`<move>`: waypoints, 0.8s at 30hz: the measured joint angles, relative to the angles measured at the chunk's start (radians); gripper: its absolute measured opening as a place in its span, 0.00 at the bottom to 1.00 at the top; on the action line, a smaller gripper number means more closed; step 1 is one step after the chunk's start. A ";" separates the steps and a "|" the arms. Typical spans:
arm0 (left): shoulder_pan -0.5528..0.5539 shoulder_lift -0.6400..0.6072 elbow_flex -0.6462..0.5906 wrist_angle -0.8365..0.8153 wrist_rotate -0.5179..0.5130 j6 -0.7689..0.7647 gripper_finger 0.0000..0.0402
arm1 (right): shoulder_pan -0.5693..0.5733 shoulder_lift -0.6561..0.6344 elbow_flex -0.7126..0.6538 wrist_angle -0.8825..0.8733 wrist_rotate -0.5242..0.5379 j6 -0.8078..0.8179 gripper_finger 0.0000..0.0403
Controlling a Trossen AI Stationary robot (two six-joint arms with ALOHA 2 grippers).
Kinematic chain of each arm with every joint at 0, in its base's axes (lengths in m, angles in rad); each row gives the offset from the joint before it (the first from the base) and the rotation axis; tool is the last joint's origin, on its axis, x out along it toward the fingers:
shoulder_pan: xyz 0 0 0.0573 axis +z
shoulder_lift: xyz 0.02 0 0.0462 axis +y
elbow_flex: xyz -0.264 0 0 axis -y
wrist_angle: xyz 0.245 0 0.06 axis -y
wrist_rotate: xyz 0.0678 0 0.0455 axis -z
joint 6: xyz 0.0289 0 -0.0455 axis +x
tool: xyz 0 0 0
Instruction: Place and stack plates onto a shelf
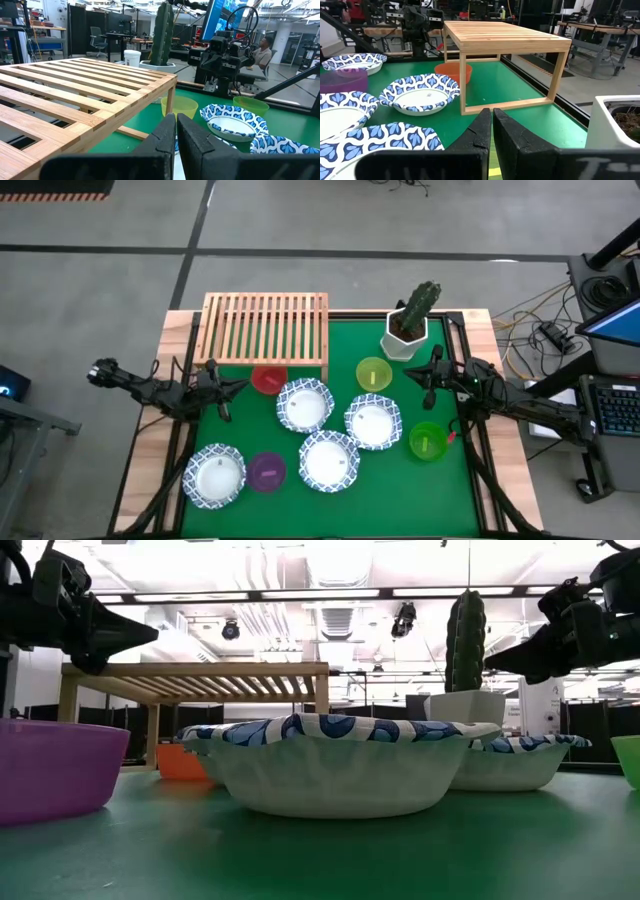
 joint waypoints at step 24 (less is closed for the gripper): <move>0.000 0.000 0.000 0.000 0.000 0.000 0.00 | 0.000 0.000 0.000 -0.003 -0.009 -0.087 0.02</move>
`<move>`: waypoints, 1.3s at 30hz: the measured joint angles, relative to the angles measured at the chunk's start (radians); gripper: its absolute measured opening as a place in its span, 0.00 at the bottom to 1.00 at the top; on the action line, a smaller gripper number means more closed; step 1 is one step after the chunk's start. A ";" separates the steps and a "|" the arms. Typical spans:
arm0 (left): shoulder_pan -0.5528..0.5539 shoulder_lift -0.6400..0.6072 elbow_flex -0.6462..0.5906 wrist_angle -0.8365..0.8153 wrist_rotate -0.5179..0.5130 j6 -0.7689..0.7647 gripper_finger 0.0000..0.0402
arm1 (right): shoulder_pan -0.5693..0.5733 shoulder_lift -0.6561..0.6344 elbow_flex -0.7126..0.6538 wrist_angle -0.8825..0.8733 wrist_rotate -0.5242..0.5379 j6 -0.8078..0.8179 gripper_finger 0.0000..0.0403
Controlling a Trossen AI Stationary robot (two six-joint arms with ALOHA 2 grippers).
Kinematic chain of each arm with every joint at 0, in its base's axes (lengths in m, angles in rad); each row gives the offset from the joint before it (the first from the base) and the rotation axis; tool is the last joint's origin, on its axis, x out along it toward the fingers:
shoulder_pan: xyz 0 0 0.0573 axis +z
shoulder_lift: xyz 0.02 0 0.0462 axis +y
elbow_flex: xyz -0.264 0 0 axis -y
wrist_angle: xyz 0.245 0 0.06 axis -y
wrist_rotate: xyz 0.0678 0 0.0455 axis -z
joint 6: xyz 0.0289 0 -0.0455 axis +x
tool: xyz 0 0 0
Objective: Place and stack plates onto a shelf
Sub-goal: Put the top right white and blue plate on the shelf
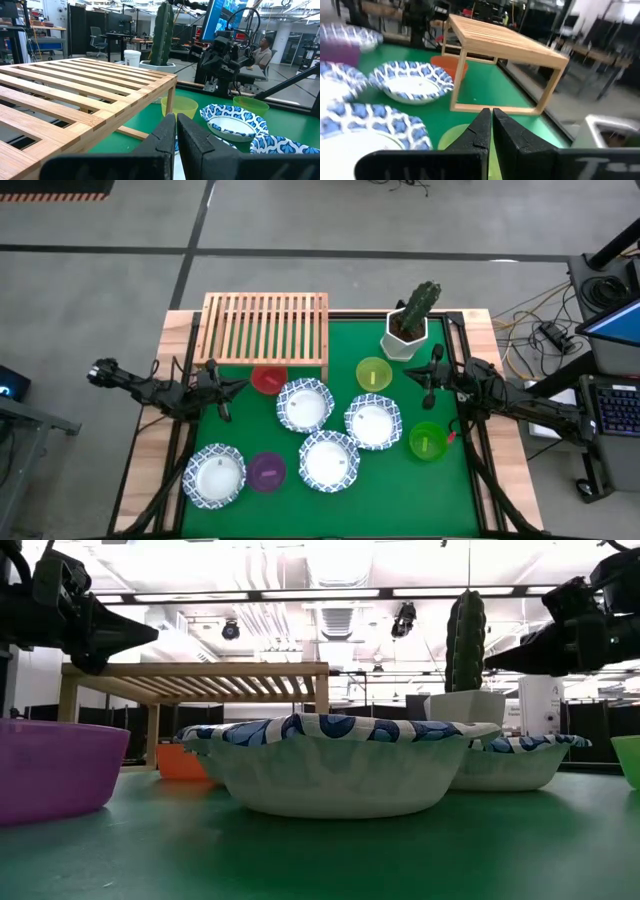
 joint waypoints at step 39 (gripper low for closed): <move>0.000 0.463 0.054 0.875 -0.037 -0.151 0.00 | 0.078 0.575 0.335 0.316 -0.004 0.297 0.02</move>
